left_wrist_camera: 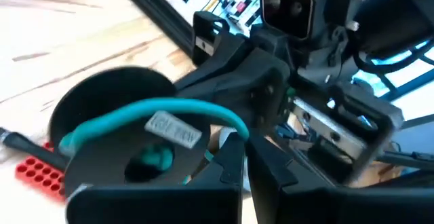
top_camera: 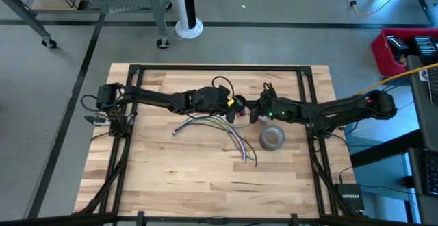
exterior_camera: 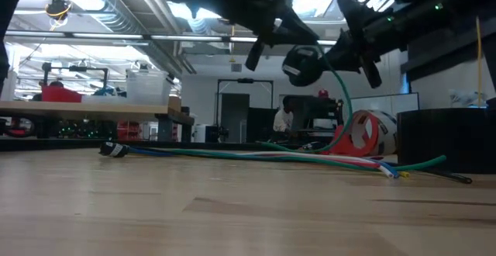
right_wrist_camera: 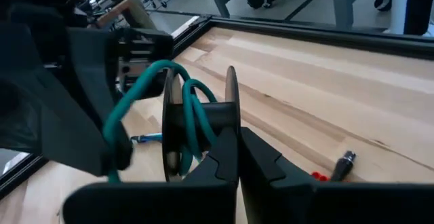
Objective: Coil cords
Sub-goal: Coil green wire onto the spool
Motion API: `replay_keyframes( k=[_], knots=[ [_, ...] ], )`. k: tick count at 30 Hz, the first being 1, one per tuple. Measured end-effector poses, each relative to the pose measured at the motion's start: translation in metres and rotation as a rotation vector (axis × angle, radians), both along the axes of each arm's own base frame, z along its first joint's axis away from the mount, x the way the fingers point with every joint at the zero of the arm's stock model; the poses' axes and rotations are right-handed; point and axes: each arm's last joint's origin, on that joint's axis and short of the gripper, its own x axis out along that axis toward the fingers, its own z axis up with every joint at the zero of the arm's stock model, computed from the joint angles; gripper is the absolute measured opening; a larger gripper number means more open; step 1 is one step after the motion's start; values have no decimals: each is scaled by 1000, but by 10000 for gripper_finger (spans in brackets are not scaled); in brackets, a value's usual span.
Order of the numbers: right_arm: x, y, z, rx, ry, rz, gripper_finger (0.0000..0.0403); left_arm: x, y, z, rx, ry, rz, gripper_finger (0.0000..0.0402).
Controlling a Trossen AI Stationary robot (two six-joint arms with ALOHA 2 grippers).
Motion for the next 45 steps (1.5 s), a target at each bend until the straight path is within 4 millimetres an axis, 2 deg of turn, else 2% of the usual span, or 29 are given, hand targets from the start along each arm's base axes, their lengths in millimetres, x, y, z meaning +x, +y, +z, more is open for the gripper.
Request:
replay_keyframes(
  k=[12, 20, 31, 40, 45],
  knots=[
    [23, -2, -2, -2, 45, 2, 1, 2, -3, -2, 5, -4, -9, 0],
    [30, -2, 14, -31, 3, 3, 1, 2, -24, -5, 130, 44, -45, 0],
    [26, -2, 23, -31, -32, 2, 1, -8, -43, -22, 327, 294, 92, 0],
    [19, 0, 35, -16, -85, 64, 1, -10, -44, -22, 532, 365, 107, 10],
    [15, 1, 39, -4, -95, 74, 1, -13, -40, -26, 550, 421, 89, 27]
  ],
)
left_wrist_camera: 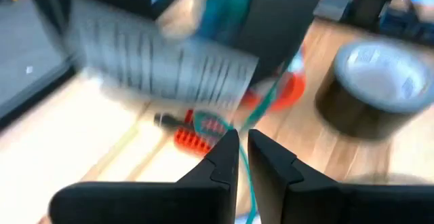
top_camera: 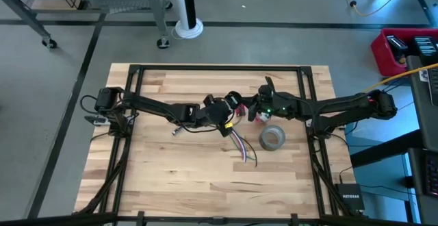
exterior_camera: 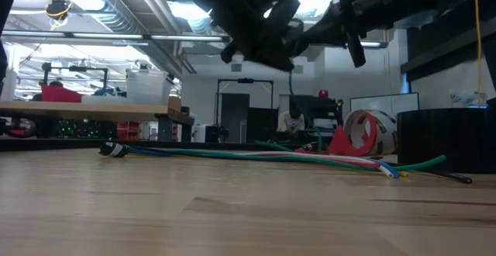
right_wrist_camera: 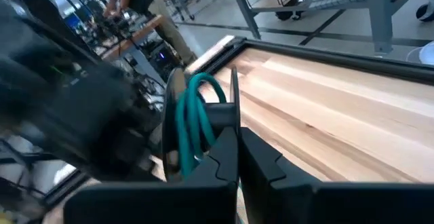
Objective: Coil cords
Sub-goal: Coil green wire onto the spool
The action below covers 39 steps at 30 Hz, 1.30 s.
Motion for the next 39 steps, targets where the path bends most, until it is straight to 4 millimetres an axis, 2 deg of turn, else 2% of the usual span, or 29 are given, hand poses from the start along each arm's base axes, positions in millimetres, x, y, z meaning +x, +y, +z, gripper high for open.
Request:
replay_keyframes(
  k=[5, 12, 16, 21, 29, 34, 39],
  knots=[
    [-2, 0, 2, 1, 5, 0, 1, -3, 4, -7, -62, 73, -77, 53],
    [-6, 0, 2, 0, 28, 0, 1, -9, 8, -16, -131, 136, -32, 117],
    [-10, 1, 7, -1, 15, 1, 1, -14, 6, -21, -155, 199, -13, 134],
    [-18, 1, 13, -10, 6, -3, 1, -19, 3, -24, -170, 226, 47, 129],
    [-26, 1, 16, -14, 25, -24, 6, -17, -16, -21, -57, 207, 33, 107],
    [-27, 1, 16, -14, 34, -24, 3, -5, -26, -22, 55, 120, 10, 93],
    [-27, 2, 15, -8, 35, 2, 4, 6, -26, -34, 117, 81, 39, 82]
  ],
)
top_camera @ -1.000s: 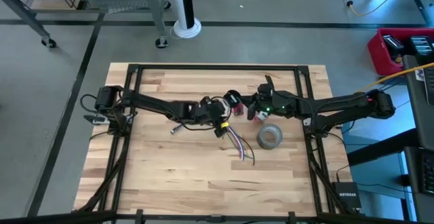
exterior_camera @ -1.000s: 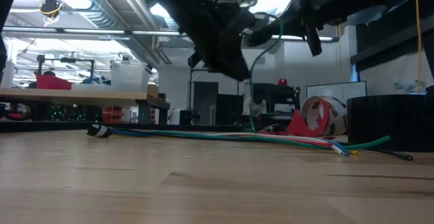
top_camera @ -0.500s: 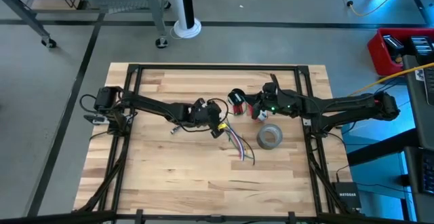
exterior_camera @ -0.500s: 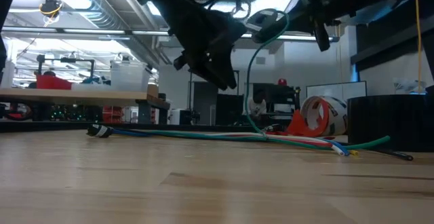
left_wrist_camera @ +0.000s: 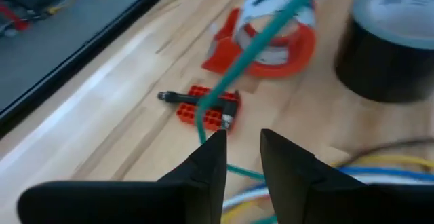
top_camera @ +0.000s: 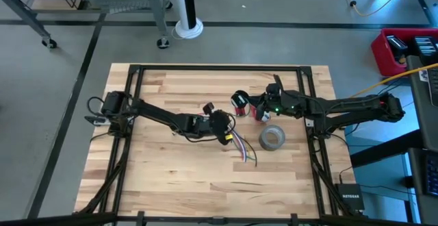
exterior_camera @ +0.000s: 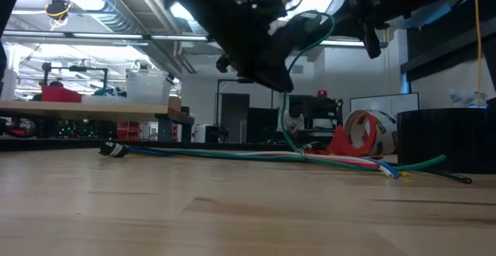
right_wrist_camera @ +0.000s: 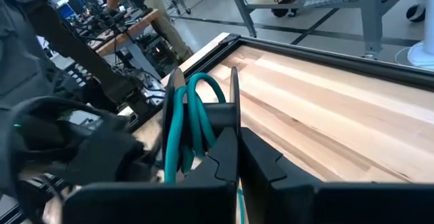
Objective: Coil cords
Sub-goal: Coil green wire onto the spool
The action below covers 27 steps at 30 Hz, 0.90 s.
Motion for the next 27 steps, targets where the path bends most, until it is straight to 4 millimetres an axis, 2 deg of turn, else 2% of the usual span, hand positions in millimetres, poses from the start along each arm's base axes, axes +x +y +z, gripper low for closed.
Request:
replay_keyframes(
  k=[7, 15, 27],
  knots=[
    [0, 0, 0, 0, 0, 1, 4, 3, -3, -12, 58, -36, 133, 69],
    [0, 0, 0, 0, -4, 1, 4, 4, -6, -18, 85, -37, 166, 54],
    [0, 0, 1, -1, -8, 1, 5, 7, 0, -14, 114, -68, 183, 47]
  ],
)
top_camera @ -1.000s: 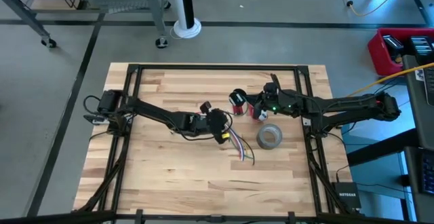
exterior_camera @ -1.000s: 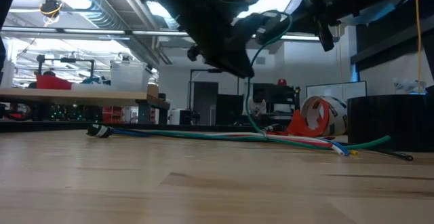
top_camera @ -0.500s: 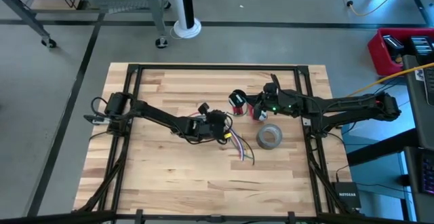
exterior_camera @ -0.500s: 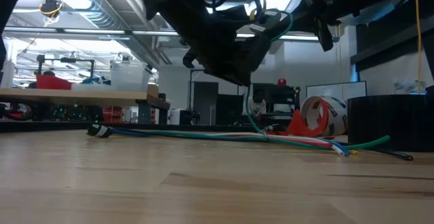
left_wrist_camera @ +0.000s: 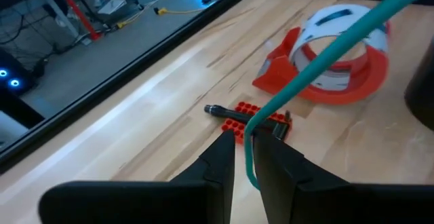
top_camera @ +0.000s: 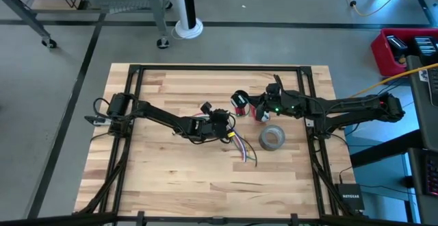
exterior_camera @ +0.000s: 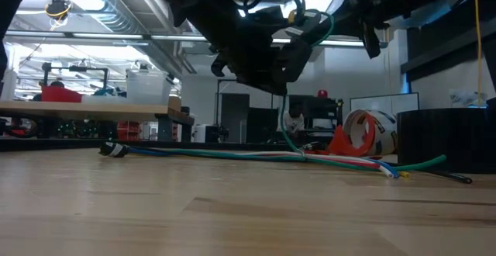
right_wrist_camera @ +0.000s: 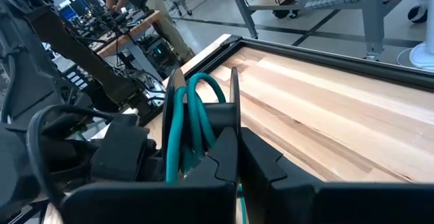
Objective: Coil cords
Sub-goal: Coil green wire onto the spool
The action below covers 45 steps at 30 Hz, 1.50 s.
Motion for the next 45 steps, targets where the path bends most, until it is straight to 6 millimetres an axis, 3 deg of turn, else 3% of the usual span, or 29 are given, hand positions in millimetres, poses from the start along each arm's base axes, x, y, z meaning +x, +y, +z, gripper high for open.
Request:
replay_keyframes(
  k=[17, 24, 33, 40, 45],
  knots=[
    [0, 0, 0, 0, -5, 0, 7, 5, 8, 5, -22, -59, -24, 46],
    [0, 0, 0, 4, 1, 15, 5, -2, 8, -4, -42, 27, 5, 5],
    [1, 2, -1, 43, -3, 71, 4, -4, 15, -7, -46, 52, 43, 6],
    [1, 2, -1, 43, -3, 67, 4, -19, 12, -19, -103, 232, 33, 7],
    [0, 2, -1, 41, -4, 62, 4, -27, 22, -28, -288, 322, 23, 16]
  ],
)
